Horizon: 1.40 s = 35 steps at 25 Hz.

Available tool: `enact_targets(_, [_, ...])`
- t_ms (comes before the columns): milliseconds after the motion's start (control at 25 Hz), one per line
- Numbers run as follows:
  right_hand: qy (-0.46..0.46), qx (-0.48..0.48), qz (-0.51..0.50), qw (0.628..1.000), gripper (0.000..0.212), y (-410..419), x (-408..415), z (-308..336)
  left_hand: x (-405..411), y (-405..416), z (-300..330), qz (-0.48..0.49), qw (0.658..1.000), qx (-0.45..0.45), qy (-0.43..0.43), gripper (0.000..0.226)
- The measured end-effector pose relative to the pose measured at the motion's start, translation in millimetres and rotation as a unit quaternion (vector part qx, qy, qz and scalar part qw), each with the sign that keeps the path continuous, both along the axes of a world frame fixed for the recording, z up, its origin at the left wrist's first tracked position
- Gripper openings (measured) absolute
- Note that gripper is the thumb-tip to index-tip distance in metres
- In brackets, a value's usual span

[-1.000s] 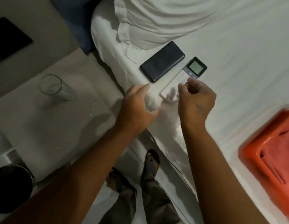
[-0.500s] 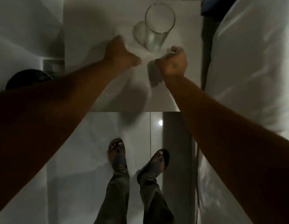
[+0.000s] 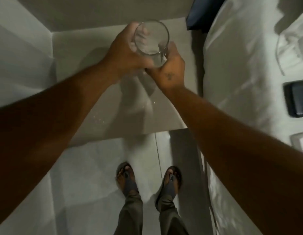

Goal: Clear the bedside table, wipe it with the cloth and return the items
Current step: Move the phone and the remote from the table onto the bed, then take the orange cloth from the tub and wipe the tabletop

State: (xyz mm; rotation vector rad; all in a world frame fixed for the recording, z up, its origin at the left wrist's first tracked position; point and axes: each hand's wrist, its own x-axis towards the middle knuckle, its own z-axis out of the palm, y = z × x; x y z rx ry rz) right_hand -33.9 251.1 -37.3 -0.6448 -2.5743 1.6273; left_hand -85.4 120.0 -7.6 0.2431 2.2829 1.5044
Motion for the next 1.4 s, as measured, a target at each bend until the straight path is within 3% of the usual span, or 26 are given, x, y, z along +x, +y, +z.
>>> enact_targets(160, [0.126, 0.026, -0.068, 0.989, 0.059, 66, 62, 80, 19, 64, 86, -0.154, 0.987, 0.052, 0.008, 0.068])
enact_targets(280, [0.121, 0.072, -0.161, 0.977, 0.057, 141, 121, 138, 33, 146, 140, -0.305, 0.949, 0.079, 0.000, 0.076])
enact_targets(360, [0.086, 0.140, -0.242, 0.956, 0.060, 210, 181, 170, 60, 232, 164, -0.415, 0.905, 0.085, 0.034, 0.081])
enact_targets(520, [-0.020, 0.188, -0.312, 0.931, 0.070, 294, 225, 171, 87, 344, 166, -0.479, 0.858, -0.053, 0.177, 0.081])
enact_targets(640, [-0.084, 0.159, -0.349, 0.920, 0.074, 339, 258, 151, 126, 411, 154, -0.536, 0.802, -0.152, 0.213, 0.083])
enact_targets(760, [-0.136, 0.155, -0.308, 0.929, 0.075, 355, 268, 145, 131, 438, 139, -0.553, 0.767, -0.248, 0.211, 0.088])
enact_targets(840, [-0.133, 0.168, -0.306, 0.927, 0.073, 355, 288, 158, 144, 453, 143, -0.559, 0.701, -0.353, 0.267, 0.098])
enact_targets(920, [-0.074, 0.154, -0.379, 0.909, 0.064, 339, 328, 175, 179, 466, 156, -0.546, 0.620, -0.415, 0.380, 0.109])
enact_targets(1000, [-0.030, 0.185, -0.493, 0.850, 0.049, 315, 384, 190, 247, 477, 176, -0.588, 0.608, -0.310, 0.435, 0.101])
enact_targets(1080, [-0.065, 0.208, -0.595, 0.773, 0.039, 290, 451, 197, 335, 489, 194, -0.686, 0.602, -0.139, 0.384, 0.083])
enact_targets(1160, [-0.148, 0.156, -0.660, 0.720, 0.044, 271, 501, 191, 407, 504, 196, -0.763, 0.541, -0.070, 0.347, 0.064])
enact_targets(1280, [-0.283, 0.066, -0.650, 0.702, 0.072, 259, 535, 169, 476, 527, 176, -0.812, 0.432, -0.091, 0.381, 0.053])
enact_targets(1400, [-0.350, 0.038, -0.623, 0.699, 0.084, 258, 543, 159, 502, 532, 158, -0.829, 0.364, -0.084, 0.416, 0.064])
